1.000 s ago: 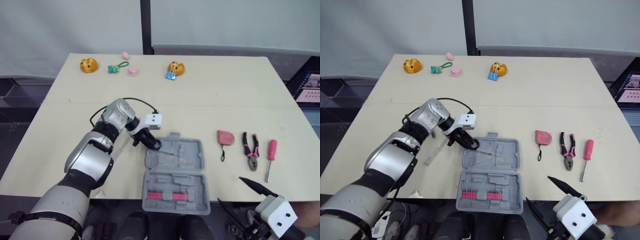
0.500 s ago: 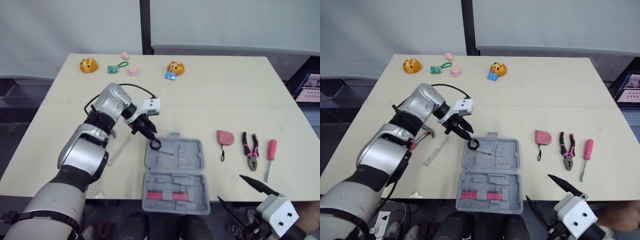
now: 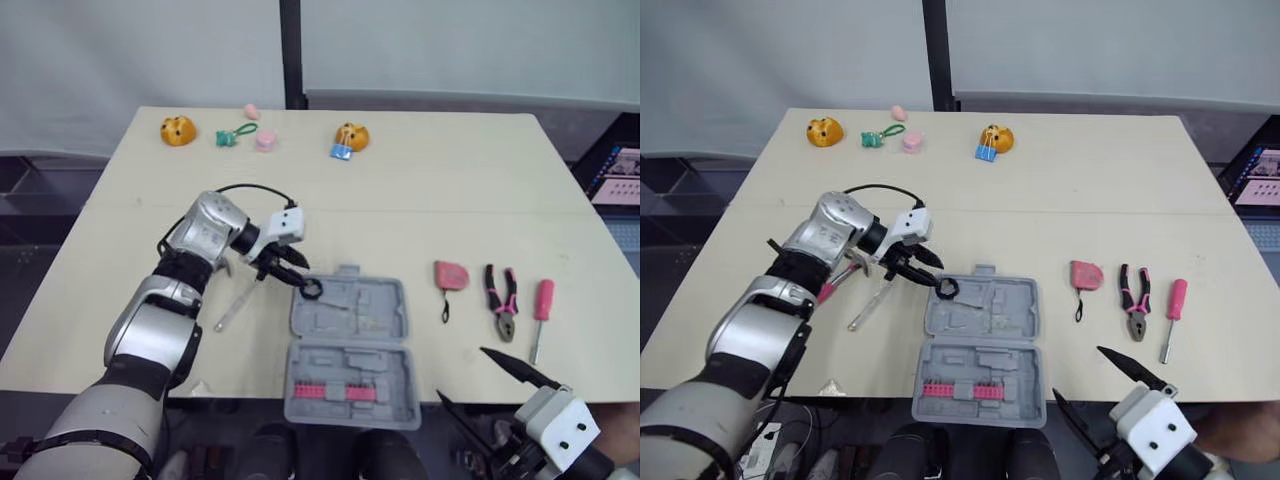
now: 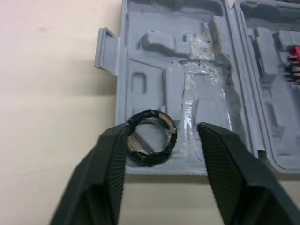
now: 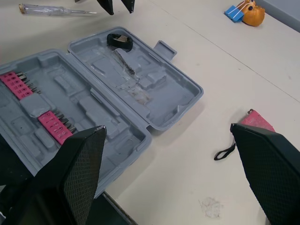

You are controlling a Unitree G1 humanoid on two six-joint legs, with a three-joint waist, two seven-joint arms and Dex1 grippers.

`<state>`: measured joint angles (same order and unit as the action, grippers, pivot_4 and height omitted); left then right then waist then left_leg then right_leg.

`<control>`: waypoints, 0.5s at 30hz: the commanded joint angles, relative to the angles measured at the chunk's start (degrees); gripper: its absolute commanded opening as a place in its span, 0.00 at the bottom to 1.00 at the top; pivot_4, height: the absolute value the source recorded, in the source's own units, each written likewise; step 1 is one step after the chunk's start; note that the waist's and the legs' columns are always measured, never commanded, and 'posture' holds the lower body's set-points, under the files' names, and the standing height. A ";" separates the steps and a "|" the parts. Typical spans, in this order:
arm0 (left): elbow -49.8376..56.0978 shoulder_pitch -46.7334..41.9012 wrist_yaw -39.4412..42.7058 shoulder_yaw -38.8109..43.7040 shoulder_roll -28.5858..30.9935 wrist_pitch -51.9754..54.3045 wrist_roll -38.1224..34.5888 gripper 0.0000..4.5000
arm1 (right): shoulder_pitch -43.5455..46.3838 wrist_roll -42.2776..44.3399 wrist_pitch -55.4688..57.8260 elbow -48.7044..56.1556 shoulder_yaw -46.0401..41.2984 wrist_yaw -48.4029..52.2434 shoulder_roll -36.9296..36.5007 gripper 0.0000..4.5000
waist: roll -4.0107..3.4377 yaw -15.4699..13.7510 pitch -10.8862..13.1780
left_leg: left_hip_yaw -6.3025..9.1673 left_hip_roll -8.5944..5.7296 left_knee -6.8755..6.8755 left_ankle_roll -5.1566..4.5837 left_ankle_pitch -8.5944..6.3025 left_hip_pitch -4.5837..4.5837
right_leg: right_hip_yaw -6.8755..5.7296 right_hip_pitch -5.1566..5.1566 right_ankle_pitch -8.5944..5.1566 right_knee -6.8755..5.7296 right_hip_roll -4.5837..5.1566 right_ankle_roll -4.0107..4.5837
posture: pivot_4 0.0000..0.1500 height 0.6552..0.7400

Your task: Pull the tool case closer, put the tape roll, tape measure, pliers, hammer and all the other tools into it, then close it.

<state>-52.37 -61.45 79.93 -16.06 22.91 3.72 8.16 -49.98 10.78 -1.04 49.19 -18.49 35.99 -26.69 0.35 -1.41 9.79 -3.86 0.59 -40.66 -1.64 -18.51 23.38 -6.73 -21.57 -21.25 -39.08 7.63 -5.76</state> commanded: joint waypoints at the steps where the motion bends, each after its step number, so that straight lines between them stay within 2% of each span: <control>1: 1.85 1.55 -1.49 2.30 -0.27 -0.99 -2.58 0.52 | 0.28 1.14 0.20 1.16 -1.18 0.64 -0.48 1.00 | 0.00 0.02 0.00 | -0.01 0.00 0.00 0.00 0.00 0.00 | 0.00 0.00 0.00 -0.01 0.00 0.00 | 1.00 0.15; 15: 2.34 8.75 -8.11 4.85 -3.96 -6.37 -5.24 0.52 | 0.49 1.42 0.75 1.27 -1.83 0.41 -0.36 1.00 | 0.00 -0.14 -0.01 | -0.01 -0.01 -0.05 0.00 -0.02 0.00 | -0.01 0.00 0.00 -0.03 -0.02 0.00 | 1.00 0.15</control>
<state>-51.87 -52.65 72.85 -12.23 19.22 -1.77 4.33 -49.35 10.99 -0.03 49.19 -18.86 35.99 -27.01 0.35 -1.55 9.78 -3.86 0.57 -40.71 -1.64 -18.53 23.38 -6.74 -21.57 -21.25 -39.12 7.60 -5.76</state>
